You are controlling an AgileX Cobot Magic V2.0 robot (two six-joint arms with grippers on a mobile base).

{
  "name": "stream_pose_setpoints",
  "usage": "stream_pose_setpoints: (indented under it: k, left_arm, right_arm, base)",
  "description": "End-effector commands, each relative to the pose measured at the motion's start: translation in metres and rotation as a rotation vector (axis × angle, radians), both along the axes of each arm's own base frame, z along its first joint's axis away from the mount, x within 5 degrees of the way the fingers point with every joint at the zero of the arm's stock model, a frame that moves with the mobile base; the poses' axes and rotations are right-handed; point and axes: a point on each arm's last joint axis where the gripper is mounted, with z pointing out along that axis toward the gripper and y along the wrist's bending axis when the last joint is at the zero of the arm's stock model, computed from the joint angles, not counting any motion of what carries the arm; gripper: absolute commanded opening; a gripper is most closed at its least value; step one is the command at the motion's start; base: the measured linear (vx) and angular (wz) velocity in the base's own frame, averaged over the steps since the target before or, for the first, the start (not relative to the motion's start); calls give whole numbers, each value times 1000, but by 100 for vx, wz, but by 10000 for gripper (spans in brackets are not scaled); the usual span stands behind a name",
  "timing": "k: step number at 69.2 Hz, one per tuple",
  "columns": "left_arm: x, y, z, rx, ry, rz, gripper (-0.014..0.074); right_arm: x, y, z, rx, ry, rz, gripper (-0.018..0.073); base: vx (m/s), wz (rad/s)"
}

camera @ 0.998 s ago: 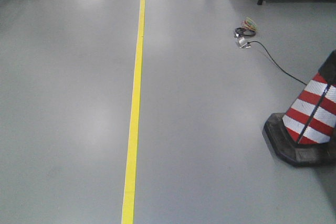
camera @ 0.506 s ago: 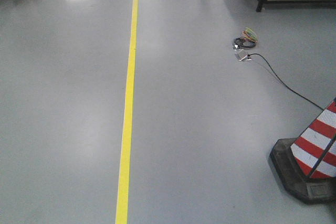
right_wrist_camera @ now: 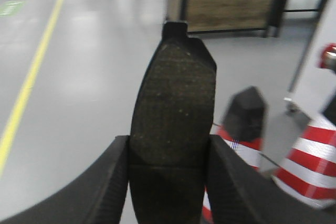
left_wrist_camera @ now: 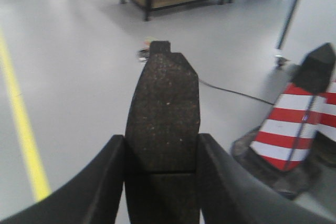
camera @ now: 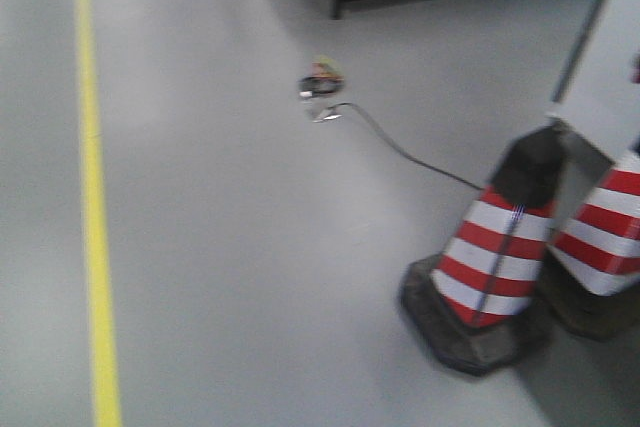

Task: Move and align brake pads A on conveyor
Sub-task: 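Drive forward along the yellow floor line past the striped cones, then turn and drive up to the dark grey conveyor belt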

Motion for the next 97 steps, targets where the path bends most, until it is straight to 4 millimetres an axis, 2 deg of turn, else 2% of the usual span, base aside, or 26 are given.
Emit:
stream_pose_setpoints:
  k: [1,52,97]
  left_arm:
    - [2,-1,17,-32,-112,-8,-6]
    - [2,-1,17,-31,-112,-8,-6]
    - [2,-1,17,-31,-112,-8,-6]
  right_arm:
    - [1,-1,18,7,-114,-11,-8]
    - [1,-1,18,7,-114,-11,-8]
    - [1,-1,18,7,-114,-11,-8]
  base:
    - [26,-100]
    - [23,-91]
    - [14,-63]
